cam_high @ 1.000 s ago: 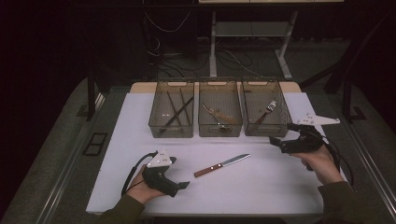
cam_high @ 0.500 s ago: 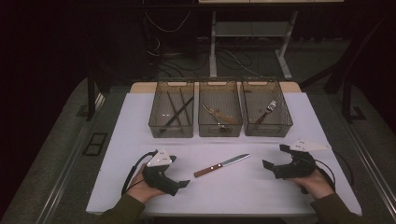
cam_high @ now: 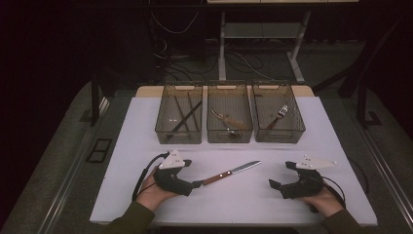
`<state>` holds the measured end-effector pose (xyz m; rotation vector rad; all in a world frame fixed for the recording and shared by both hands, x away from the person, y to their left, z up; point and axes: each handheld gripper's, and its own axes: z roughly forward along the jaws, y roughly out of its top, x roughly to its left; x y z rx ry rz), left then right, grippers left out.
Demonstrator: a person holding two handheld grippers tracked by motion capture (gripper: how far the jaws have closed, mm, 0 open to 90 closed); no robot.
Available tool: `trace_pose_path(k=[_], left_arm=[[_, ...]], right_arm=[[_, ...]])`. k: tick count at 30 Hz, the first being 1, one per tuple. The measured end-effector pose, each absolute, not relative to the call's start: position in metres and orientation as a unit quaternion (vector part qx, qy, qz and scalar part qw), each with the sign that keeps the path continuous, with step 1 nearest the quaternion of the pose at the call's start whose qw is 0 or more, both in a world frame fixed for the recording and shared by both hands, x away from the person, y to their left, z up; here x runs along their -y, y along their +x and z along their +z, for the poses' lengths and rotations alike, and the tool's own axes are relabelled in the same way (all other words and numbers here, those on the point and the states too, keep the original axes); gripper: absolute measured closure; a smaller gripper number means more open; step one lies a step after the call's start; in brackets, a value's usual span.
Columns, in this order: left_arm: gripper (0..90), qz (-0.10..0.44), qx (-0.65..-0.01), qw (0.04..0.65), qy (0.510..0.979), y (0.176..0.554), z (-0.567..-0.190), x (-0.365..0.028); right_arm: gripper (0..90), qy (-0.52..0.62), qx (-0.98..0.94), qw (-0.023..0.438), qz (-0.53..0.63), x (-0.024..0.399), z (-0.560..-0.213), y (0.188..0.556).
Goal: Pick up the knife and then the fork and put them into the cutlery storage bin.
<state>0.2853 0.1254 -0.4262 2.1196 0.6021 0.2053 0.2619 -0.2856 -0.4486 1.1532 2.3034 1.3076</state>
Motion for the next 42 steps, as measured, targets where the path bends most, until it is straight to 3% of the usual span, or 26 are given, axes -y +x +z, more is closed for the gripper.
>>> trace_pose_path(k=[10, 23, 42], left_arm=[[34.5, 0.056, -0.214, 0.434, 0.873, 0.299, -0.429, -0.089], [59.8, 0.046, -0.199, 0.405, 0.891, 0.31, -0.442, -0.053], [75.0, 0.063, -0.18, 0.378, 0.906, 0.308, -0.45, -0.042]], right_arm=[[2.5, 0.395, -0.789, 0.127, 0.453, 0.287, -0.447, 0.262], [2.5, 0.394, -0.791, 0.128, 0.45, 0.287, -0.447, 0.263], [2.5, 0.392, -0.792, 0.131, 0.449, 0.287, -0.446, 0.262]])
